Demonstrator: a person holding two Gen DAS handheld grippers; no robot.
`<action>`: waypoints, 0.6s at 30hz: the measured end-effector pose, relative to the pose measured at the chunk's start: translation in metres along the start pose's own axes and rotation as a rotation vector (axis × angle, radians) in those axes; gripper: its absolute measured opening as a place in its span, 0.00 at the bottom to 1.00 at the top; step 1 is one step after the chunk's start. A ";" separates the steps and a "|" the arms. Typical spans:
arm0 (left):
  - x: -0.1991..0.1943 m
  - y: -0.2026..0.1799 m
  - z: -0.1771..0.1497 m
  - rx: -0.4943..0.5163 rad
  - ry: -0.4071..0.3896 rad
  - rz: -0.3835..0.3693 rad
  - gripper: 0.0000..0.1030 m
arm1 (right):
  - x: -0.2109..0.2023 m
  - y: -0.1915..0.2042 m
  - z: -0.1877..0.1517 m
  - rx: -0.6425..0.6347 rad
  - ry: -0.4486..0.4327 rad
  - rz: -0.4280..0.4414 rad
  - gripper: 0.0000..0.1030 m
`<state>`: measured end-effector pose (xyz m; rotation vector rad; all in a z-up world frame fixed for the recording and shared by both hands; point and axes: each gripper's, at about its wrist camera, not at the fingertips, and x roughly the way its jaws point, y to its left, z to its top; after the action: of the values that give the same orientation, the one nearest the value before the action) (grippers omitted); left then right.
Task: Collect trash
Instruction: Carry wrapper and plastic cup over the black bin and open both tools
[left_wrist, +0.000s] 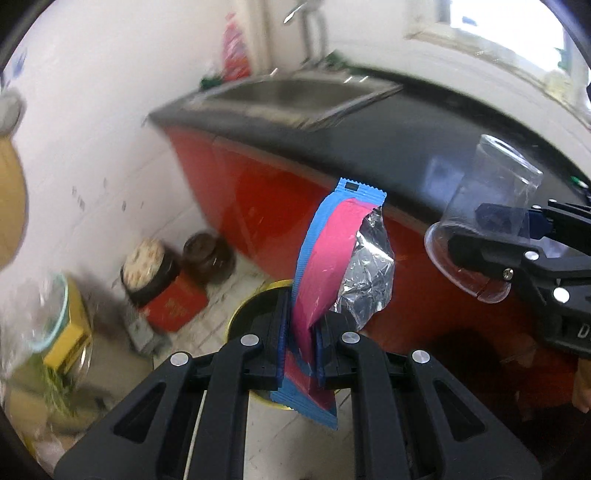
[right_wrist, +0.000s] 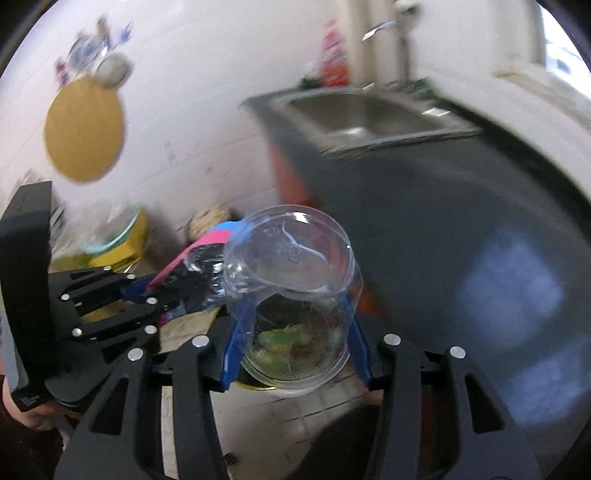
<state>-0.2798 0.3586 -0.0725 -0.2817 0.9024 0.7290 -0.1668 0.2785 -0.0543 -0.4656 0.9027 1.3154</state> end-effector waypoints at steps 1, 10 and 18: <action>0.007 0.006 -0.004 -0.010 0.014 -0.003 0.11 | 0.013 0.005 0.000 -0.002 0.021 0.014 0.47; 0.112 0.038 -0.047 -0.111 0.173 -0.079 0.11 | 0.131 0.008 -0.013 0.023 0.214 0.009 0.49; 0.159 0.054 -0.067 -0.156 0.237 -0.109 0.11 | 0.183 -0.003 -0.021 0.023 0.293 -0.010 0.50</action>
<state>-0.2934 0.4357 -0.2356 -0.5606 1.0475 0.6746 -0.1709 0.3763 -0.2109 -0.6559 1.1551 1.2451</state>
